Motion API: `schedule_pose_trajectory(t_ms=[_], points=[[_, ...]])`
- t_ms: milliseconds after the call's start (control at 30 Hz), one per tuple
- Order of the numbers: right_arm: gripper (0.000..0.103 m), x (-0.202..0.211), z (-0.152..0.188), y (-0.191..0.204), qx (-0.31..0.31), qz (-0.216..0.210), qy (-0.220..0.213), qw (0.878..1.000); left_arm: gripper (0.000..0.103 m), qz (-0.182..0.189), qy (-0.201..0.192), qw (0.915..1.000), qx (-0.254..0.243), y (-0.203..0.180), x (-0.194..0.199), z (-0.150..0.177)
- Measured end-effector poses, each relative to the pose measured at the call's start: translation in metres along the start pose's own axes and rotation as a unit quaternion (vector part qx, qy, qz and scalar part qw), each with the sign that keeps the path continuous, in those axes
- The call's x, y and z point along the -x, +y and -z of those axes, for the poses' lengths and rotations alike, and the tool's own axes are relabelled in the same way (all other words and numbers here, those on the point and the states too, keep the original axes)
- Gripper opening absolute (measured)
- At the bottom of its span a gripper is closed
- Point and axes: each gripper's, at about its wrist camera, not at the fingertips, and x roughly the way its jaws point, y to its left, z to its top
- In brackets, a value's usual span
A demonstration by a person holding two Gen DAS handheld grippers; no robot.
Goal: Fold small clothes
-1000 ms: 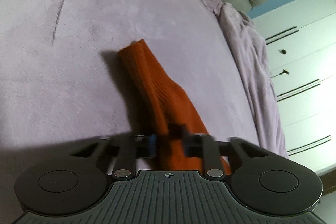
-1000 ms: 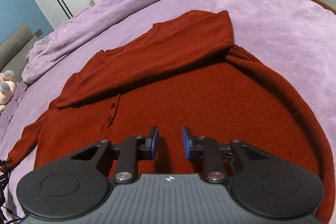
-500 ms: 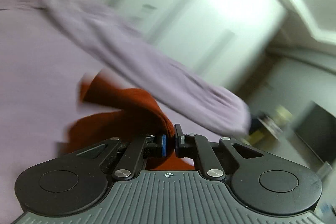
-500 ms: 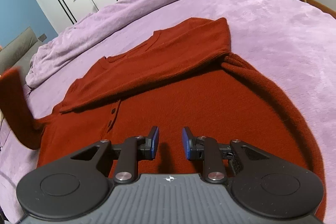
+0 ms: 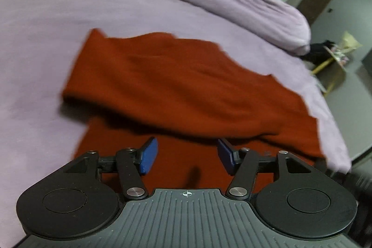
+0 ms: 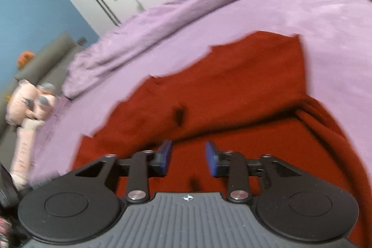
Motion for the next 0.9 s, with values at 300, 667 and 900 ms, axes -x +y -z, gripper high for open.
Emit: schedule_pose_trajectory(t_ms=[300,667,900], points=[[0.04,-0.088,-0.027,0.017,0.005,-0.016,0.065,0.998,0.067,-0.028,-0.002,0.9994,0.022,0.024,0.011,0.007],[0.0,-0.045,-0.046,0.035,0.105,0.065,-0.073,0.99,0.067,-0.044,-0.033,0.9984,0.014,0.016,0.014,-0.003],[0.002,-0.04,-0.052,-0.023,0.099,0.171,-0.036,0.98,0.067,-0.053,-0.024,0.9983,-0.003,0.001,-0.004,-0.007]])
